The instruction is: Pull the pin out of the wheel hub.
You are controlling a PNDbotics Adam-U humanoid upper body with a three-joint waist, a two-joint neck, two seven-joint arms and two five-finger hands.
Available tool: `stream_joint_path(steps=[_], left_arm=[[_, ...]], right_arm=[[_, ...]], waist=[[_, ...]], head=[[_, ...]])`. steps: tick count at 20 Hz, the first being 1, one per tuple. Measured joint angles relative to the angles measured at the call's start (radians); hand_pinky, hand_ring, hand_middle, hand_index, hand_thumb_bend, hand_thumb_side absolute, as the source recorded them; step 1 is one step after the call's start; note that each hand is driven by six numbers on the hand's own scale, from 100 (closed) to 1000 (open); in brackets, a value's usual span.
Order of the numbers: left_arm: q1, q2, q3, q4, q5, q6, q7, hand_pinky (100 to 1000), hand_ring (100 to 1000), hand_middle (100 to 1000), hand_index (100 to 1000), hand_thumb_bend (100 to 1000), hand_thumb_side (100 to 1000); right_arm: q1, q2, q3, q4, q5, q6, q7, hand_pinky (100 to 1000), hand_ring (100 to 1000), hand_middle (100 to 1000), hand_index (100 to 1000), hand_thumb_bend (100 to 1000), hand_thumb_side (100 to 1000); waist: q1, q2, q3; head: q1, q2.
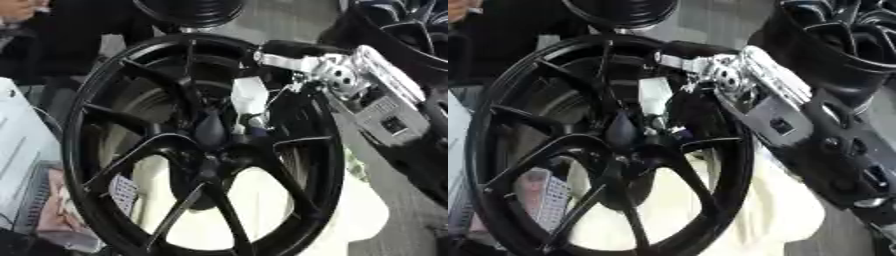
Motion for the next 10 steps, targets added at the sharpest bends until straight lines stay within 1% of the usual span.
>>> stream_joint_path(steps=[3,6,10], left_arm=[[0.002,-0.005,-0.001,0.000,-0.016,-0.009,0.001,890,755,645,834,100,557],[0.002,-0.010,-0.002,0.000,-0.028,-0.021,0.004,891,756,645,833,100,566],[0.003,-0.014,-0.007,0.000,-0.035,-0.031,0.010,891,756,643,832,100,566]], right_arm=[[0.000,0.000,-0.002,-0.003,-0.001,0.003,-0.003,729,603,458,558,160,100],[-0.001,-0.001,-0.002,-0.011,-0.006,0.004,-0.004,678,495,374,488,135,100],[-0.006,-0.011,-0.002,-0.026,-0.009,0.005,-0.005,620,426,321,442,119,100]], waist=[[0.000,0.000,0.000],[0.000,-0.002,-0.001],[0.001,-0.009,-0.002]], head=[[0.000,0.000],[-0.001,0.000],[-0.002,0.000]])
